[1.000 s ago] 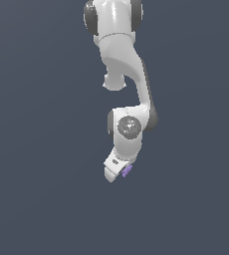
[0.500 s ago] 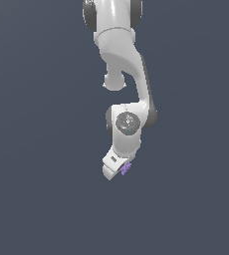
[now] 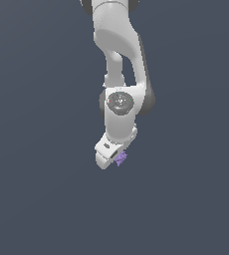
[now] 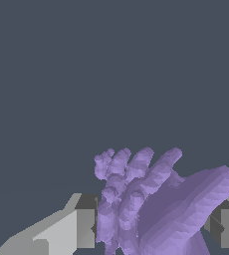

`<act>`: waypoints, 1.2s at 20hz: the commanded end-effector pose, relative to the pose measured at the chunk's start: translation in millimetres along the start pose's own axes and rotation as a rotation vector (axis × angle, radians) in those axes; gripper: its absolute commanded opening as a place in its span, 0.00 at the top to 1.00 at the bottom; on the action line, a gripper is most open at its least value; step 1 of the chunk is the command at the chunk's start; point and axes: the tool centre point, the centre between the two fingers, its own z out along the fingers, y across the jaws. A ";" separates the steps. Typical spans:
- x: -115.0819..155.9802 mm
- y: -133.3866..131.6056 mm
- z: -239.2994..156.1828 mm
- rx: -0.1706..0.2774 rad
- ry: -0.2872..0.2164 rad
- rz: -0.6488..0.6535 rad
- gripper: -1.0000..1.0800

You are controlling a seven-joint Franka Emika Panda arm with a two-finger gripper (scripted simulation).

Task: Pick up the object and move it to a goal position.

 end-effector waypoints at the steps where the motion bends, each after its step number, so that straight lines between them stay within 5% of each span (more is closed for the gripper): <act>1: -11.6 0.2 -21.9 -0.001 0.000 0.000 1.00; 24: -139.5 2.3 -268.7 0.001 0.003 -0.001 1.00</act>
